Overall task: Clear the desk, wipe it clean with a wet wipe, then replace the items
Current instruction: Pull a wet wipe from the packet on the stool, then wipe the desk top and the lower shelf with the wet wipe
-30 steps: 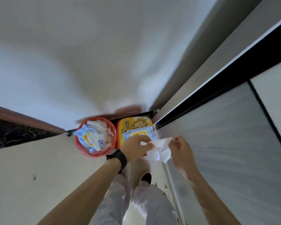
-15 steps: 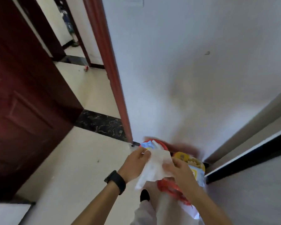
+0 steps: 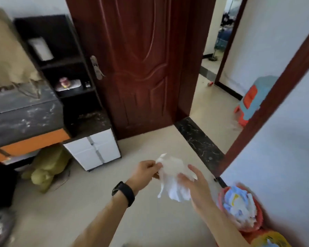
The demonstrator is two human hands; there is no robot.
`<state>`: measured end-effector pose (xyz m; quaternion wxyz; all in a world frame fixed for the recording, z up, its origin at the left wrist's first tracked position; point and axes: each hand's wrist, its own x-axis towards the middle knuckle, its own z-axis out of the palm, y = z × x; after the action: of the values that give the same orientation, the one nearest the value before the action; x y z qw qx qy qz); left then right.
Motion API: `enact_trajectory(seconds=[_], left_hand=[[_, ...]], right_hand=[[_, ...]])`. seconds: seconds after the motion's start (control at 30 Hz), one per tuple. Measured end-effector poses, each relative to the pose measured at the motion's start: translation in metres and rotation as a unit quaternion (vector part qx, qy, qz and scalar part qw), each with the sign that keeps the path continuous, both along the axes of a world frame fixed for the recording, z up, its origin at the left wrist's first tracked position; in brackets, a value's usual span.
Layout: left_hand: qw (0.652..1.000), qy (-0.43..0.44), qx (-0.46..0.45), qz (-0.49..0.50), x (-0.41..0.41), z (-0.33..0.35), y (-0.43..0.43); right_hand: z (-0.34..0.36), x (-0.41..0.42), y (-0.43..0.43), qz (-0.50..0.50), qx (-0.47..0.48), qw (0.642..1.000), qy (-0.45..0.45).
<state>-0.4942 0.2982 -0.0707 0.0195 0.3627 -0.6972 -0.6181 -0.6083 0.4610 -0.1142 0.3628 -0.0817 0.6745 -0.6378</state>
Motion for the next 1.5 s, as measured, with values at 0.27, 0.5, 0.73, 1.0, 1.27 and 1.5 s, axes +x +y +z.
enact_trajectory(seconds=[0.27, 0.5, 0.73, 1.0, 1.27, 1.5], left_hand=[[0.986, 0.005, 0.081, 0.146, 0.168, -0.015, -0.133], [0.920, 0.090, 0.118, 0.363, 0.298, -0.038, -0.225], [0.883, 0.094, 0.101, 0.449, 0.396, -0.026, -0.298], [0.896, 0.064, 0.025, 0.439, 0.456, -0.017, -0.380], [0.888, -0.186, -0.209, 0.364, 0.478, -0.011, -0.521], [0.863, 0.001, -0.011, 0.506, 0.508, -0.011, -0.625]], right_hand=[[0.035, 0.114, -0.182, 0.230, 0.045, 0.943, 0.236], [0.049, 0.231, -0.342, 0.397, 0.065, 0.863, 0.306], [0.047, 0.299, -0.438, 0.468, 0.058, 0.807, 0.356], [0.043, 0.342, -0.543, 0.501, 0.012, 0.790, 0.355], [0.037, 0.361, -0.693, 0.518, -0.001, 0.730, 0.445], [0.030, 0.402, -0.820, 0.528, -0.016, 0.814, 0.241]])
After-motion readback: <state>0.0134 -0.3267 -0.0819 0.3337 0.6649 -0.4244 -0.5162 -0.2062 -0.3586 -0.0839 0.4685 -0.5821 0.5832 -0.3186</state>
